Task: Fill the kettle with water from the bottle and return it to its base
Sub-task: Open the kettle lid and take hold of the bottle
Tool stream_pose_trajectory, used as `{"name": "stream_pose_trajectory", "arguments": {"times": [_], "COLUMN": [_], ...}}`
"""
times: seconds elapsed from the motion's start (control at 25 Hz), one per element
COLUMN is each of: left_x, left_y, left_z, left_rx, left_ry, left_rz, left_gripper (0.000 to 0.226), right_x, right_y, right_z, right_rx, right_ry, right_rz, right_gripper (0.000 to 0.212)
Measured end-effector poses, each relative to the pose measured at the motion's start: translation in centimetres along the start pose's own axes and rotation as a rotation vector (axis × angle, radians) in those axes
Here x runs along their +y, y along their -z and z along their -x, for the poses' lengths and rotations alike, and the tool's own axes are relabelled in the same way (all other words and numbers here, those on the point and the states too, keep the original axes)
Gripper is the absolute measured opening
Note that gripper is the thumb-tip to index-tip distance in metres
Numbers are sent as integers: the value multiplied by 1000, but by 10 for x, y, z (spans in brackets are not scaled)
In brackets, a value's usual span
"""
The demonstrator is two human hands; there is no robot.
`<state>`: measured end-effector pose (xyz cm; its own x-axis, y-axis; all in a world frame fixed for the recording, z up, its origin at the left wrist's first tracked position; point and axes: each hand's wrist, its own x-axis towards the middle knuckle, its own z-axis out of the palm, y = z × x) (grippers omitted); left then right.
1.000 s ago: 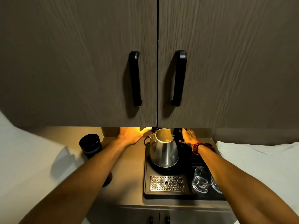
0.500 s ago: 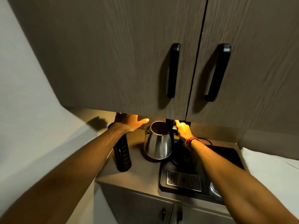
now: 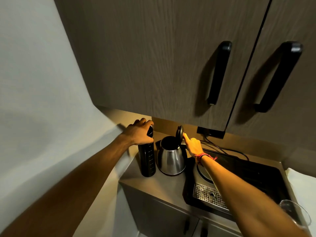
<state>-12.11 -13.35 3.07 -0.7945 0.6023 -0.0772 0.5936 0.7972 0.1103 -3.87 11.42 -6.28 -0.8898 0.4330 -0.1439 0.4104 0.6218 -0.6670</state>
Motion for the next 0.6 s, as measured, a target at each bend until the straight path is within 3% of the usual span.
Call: {"name": "stream_pose_trajectory", "arguments": {"times": [0.08, 0.2, 0.36, 0.44, 0.52, 0.6], "left_x": [-4, -5, -2, 6, 19, 36], "left_y": [5, 11, 13, 11, 9, -2], "left_z": [1, 0, -1, 1, 4, 10], "left_rx": [9, 9, 113, 253, 473, 511], "left_ry": [-16, 26, 129, 132, 48, -148], "left_rz": [56, 60, -60, -92, -119, -86], "left_gripper": [70, 71, 78, 77, 74, 68], "right_x": [-4, 2, -2, 0, 0, 0], "right_y": [-5, -8, 0, 3, 4, 5], "right_z": [1, 2, 5, 5, 6, 6], "right_rx": [31, 19, 43, 63, 47, 24], "right_ry": [70, 115, 39, 36, 46, 55], "right_rz": [49, 145, 114, 174, 223, 271], "right_gripper": [55, 42, 63, 73, 75, 74]}}
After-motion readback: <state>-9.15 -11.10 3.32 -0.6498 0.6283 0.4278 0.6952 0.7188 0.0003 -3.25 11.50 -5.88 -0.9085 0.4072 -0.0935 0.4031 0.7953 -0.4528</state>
